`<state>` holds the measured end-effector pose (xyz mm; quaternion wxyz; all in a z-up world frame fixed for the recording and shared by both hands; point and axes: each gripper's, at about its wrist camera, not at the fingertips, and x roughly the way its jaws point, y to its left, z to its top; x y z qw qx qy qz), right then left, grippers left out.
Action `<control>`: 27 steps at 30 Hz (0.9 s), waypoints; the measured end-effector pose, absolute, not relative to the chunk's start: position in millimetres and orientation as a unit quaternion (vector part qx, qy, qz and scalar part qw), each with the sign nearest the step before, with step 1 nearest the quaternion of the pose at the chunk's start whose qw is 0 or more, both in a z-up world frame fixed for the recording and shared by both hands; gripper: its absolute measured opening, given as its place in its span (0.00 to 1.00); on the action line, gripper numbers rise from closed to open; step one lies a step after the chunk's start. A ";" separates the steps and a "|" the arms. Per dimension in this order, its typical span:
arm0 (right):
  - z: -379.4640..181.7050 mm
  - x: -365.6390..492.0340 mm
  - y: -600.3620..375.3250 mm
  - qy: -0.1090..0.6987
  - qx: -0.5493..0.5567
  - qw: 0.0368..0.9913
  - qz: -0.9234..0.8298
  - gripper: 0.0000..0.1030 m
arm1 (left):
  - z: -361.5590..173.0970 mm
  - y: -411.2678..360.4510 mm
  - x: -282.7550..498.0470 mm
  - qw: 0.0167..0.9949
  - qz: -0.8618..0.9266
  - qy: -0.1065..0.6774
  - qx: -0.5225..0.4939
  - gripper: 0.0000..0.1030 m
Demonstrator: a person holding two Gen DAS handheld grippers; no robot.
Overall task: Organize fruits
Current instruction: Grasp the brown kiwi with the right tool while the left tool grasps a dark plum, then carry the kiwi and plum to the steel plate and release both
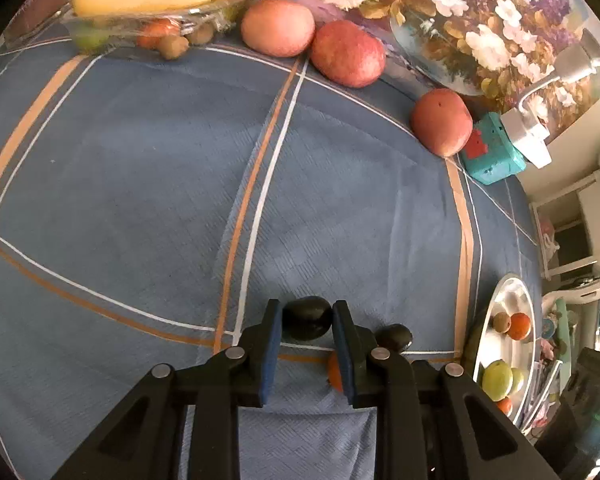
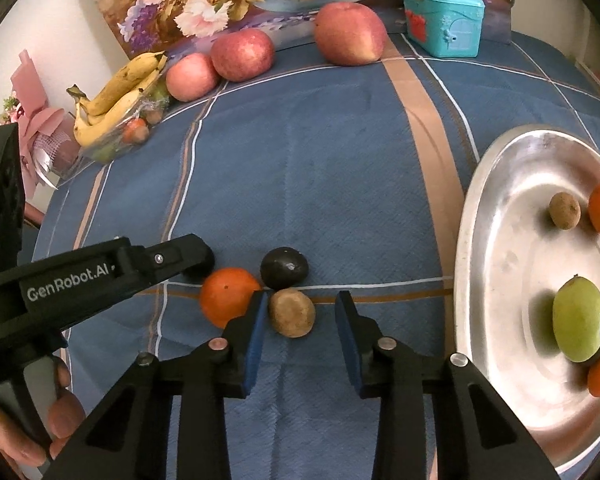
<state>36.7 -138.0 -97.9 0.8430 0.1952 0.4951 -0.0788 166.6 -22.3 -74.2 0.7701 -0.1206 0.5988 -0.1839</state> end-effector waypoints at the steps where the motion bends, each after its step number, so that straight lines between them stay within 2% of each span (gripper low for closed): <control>1: -98.8 38.0 -137.2 0.494 0.201 0.843 -0.076 0.30 | -72.7 -21.1 166.4 0.772 -0.183 0.597 -0.120 0.26; 5: -98.9 38.4 -137.0 0.492 0.212 0.841 -0.072 0.25 | -67.6 -18.6 166.4 0.774 -0.182 0.593 -0.125 0.26; 18: -68.1 26.2 -153.1 0.451 0.225 0.860 -0.079 0.25 | -43.0 -24.7 162.1 0.788 -0.188 0.570 -0.137 0.26; 27: -37.5 -8.2 -205.0 0.402 0.225 0.872 -0.166 0.25 | -27.7 -74.3 137.3 0.789 -0.236 0.560 -0.095 0.26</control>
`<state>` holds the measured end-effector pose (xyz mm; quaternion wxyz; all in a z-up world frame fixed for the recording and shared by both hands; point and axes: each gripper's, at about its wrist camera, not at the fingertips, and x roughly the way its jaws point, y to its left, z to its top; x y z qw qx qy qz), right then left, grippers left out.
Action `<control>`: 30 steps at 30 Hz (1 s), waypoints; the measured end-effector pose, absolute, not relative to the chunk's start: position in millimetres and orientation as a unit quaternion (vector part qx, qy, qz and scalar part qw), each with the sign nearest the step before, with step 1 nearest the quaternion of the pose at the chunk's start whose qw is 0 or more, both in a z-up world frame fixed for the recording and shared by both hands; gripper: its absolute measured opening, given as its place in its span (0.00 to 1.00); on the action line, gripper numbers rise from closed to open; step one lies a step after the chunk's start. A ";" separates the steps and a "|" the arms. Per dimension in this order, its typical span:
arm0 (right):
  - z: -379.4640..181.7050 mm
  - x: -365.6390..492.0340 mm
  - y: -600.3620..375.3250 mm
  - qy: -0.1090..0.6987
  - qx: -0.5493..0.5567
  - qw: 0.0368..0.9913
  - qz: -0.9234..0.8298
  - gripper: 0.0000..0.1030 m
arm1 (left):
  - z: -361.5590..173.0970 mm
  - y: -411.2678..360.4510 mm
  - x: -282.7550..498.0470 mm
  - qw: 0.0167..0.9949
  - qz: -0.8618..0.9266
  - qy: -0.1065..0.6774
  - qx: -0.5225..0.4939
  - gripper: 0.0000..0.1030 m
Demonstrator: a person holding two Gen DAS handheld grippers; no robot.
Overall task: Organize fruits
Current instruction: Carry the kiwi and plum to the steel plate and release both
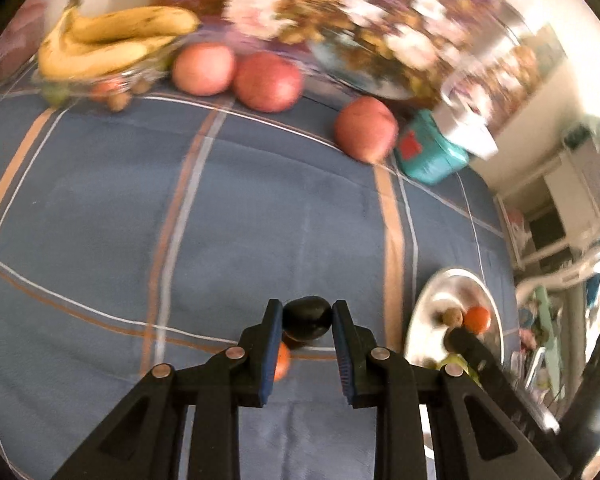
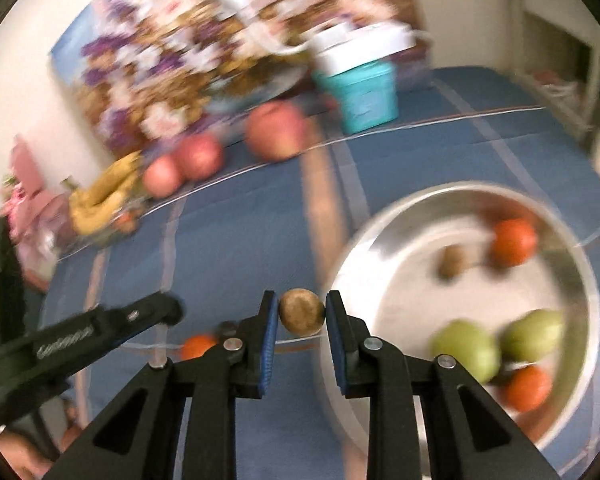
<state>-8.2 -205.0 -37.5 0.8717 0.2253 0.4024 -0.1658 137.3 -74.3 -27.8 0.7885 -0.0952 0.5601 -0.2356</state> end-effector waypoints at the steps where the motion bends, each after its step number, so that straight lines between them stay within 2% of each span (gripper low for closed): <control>1: -35.8 -13.4 -214.1 0.402 0.219 0.869 -0.188 0.25 | -27.7 -83.8 132.4 0.786 -0.245 0.561 -0.088 0.26; 10: -38.5 -66.9 -289.8 0.385 0.257 0.838 -0.288 0.25 | -27.7 -166.4 76.3 0.763 -0.336 0.552 -0.004 0.26; 18: -43.0 -70.5 -297.2 0.387 0.266 0.832 -0.296 0.25 | -36.8 -178.1 69.5 0.742 -0.349 0.572 0.013 0.32; 19: -42.0 -70.8 -297.2 0.387 0.264 0.833 -0.296 0.29 | -37.6 -176.9 71.2 0.743 -0.347 0.573 0.011 0.36; 20: -41.7 -70.3 -297.0 0.388 0.261 0.833 -0.297 0.38 | -38.1 -174.6 73.4 0.743 -0.344 0.575 0.006 0.39; 24: -43.7 -66.6 -295.8 0.394 0.256 0.832 -0.296 0.41 | -36.7 -163.2 80.8 0.745 -0.333 0.578 -0.014 0.47; 25: -44.3 -66.0 -295.3 0.396 0.254 0.831 -0.297 0.46 | -36.6 -160.5 82.9 0.746 -0.328 0.579 -0.019 0.51; 26: -44.6 -66.0 -295.0 0.397 0.251 0.831 -0.298 0.56 | -36.9 -157.6 85.2 0.746 -0.324 0.581 -0.024 0.56; 28: -44.8 -65.2 -292.3 0.398 0.244 0.831 -0.301 0.66 | -39.5 -147.3 92.3 0.751 -0.296 0.590 -0.032 0.64; 30: -45.0 -62.3 -288.6 0.402 0.235 0.833 -0.298 0.67 | -43.8 -136.0 99.9 0.758 -0.257 0.598 -0.034 0.74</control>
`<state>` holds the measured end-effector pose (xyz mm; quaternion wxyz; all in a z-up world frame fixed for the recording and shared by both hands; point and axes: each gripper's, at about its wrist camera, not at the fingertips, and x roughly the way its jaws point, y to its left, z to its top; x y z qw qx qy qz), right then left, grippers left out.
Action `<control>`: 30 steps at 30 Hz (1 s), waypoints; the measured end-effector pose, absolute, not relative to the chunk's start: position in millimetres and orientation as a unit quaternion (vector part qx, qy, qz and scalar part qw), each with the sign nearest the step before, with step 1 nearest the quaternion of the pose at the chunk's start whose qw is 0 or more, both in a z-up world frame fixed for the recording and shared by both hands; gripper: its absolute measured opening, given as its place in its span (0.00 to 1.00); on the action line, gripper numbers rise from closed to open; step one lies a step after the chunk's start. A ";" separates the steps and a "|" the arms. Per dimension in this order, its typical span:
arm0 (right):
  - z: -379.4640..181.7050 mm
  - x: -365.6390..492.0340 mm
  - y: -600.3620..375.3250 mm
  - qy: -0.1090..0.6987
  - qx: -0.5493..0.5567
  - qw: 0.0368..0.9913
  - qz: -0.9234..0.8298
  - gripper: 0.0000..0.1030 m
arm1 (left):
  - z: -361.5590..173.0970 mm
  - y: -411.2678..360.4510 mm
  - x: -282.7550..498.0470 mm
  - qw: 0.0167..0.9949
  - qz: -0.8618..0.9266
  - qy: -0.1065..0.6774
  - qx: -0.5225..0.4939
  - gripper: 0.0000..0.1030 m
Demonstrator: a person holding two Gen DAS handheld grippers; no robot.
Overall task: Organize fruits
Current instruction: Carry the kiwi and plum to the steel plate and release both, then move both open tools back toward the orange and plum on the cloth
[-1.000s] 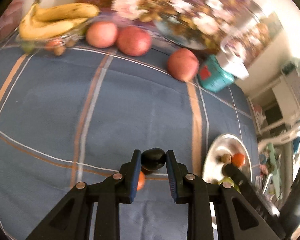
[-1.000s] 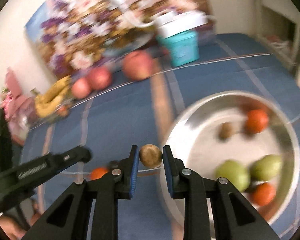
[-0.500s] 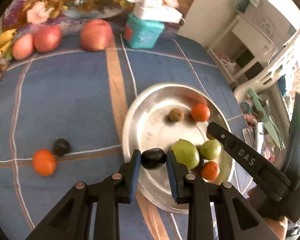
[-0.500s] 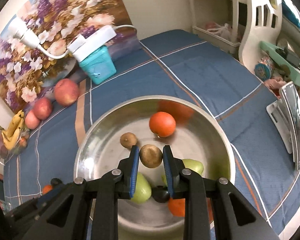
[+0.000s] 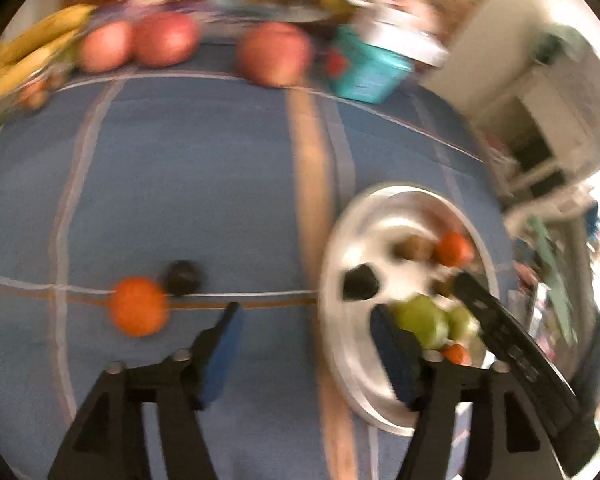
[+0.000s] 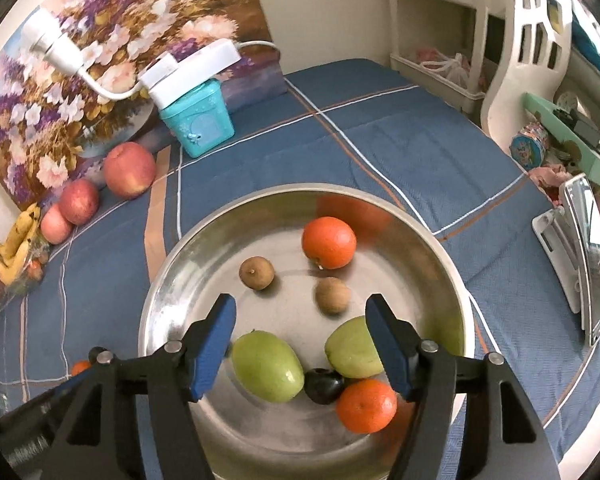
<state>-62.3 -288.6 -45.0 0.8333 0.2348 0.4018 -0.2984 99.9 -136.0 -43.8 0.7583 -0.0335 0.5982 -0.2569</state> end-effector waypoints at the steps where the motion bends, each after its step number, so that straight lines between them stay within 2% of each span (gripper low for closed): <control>1: -44.9 -60.4 -286.1 0.404 0.229 0.834 -0.297 0.69 | -47.1 -126.5 105.8 0.764 -0.228 0.603 -0.036 0.78; 4: -45.8 -54.5 -277.1 0.409 0.208 0.838 -0.294 0.84 | -51.9 -101.5 116.9 0.770 -0.192 0.605 -0.068 0.80; 7: -47.1 -45.7 -265.3 0.416 0.180 0.843 -0.289 0.84 | -41.3 -86.1 122.7 0.786 -0.167 0.590 -0.075 0.92; 16: -46.4 -29.1 -234.3 0.425 0.135 0.855 -0.265 0.86 | -42.6 -57.1 129.8 0.775 -0.151 0.601 -0.126 0.93; 19: -45.2 -26.4 -228.3 0.422 0.132 0.857 -0.264 0.96 | -37.8 -46.5 130.9 0.780 -0.143 0.595 -0.134 0.97; 30: -39.8 -11.0 -199.4 0.415 0.135 0.871 -0.225 0.96 | -24.6 -5.6 144.2 0.830 -0.077 0.546 -0.086 1.00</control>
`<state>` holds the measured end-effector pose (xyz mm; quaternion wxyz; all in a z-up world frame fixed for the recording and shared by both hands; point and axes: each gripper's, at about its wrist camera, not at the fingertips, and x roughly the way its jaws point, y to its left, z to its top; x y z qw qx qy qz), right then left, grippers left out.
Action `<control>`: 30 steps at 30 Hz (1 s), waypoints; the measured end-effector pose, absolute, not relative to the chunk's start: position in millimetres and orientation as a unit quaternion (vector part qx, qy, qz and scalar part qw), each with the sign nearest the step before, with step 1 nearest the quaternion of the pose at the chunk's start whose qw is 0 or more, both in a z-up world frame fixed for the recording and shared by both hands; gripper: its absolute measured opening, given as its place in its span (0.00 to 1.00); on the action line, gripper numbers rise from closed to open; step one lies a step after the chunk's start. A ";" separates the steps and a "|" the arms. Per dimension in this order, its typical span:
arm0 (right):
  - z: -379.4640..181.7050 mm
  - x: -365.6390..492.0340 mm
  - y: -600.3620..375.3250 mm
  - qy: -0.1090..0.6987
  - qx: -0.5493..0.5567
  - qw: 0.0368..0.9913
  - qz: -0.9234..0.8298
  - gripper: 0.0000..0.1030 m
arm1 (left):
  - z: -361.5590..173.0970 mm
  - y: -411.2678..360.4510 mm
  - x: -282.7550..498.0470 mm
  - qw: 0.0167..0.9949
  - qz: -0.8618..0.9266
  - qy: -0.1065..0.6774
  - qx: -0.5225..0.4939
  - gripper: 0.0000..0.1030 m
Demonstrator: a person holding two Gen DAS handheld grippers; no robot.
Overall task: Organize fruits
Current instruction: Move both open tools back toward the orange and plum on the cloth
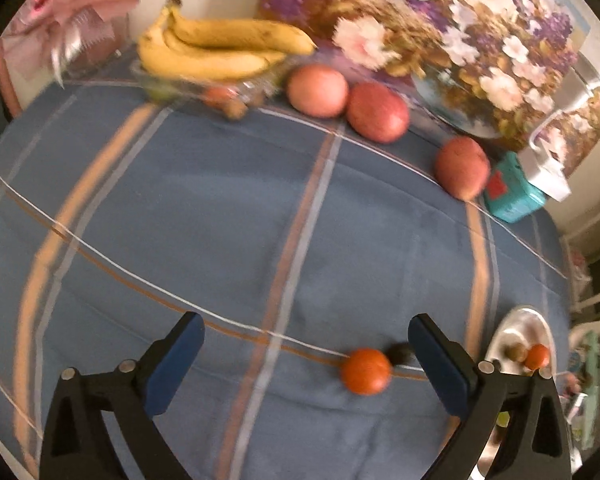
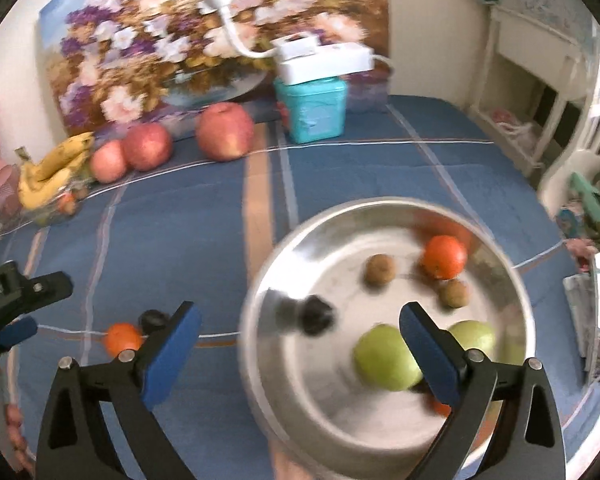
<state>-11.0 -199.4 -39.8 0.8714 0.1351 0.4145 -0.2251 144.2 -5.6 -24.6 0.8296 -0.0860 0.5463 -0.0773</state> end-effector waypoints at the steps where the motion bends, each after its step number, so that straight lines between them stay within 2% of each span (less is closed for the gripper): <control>1: -40.3 -8.9 -195.7 0.416 0.140 0.872 -0.216 0.96 | -24.2 -3.3 147.7 0.833 -0.070 0.543 -0.081 1.00; 16: -44.0 24.7 -148.2 0.441 0.150 0.871 -0.158 0.96 | -20.1 35.1 159.6 0.851 -0.021 0.520 -0.063 1.00; 30: -61.9 41.1 -138.6 0.462 0.142 0.863 -0.149 0.96 | -38.0 27.5 162.3 0.834 -0.027 0.547 -0.060 1.00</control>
